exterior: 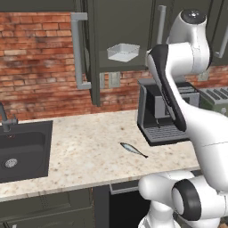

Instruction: Retrieve the tupperware from the cabinet, then place the raw meat into the tupperware to avoid contamination.

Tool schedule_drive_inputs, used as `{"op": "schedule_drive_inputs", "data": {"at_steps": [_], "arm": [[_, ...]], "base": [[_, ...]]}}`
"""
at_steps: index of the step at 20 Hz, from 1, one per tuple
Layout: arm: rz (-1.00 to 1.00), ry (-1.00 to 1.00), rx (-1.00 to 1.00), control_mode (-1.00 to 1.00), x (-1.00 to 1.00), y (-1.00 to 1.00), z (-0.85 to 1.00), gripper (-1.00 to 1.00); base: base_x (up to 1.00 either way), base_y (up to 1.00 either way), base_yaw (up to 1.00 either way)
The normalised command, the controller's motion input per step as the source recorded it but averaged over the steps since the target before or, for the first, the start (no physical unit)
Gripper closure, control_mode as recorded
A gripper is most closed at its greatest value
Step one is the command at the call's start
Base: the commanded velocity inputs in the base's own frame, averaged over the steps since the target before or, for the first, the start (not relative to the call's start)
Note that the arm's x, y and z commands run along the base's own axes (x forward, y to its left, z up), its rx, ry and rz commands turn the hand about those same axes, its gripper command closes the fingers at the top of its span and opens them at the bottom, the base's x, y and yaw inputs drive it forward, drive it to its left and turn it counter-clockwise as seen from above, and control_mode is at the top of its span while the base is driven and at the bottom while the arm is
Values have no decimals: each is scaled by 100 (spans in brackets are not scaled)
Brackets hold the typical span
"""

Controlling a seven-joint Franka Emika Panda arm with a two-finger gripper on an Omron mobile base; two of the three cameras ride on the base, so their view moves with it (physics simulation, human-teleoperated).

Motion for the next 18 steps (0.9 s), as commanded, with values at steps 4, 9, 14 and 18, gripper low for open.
{"op": "schedule_drive_inputs", "data": {"at_steps": [4, 9, 14, 18], "arm": [[5, -10, -4, -100, 37, -11, 56, -100], [10, -2, 0, -100, 33, -19, 37, -100], [5, -1, 0, -100, 17, -4, 1, -100], [2, -5, 0, -100, 15, 0, -7, -100]], "base": [[0, 0, 0], [0, 0, 0], [0, 0, 0], [0, 0, 0]]}}
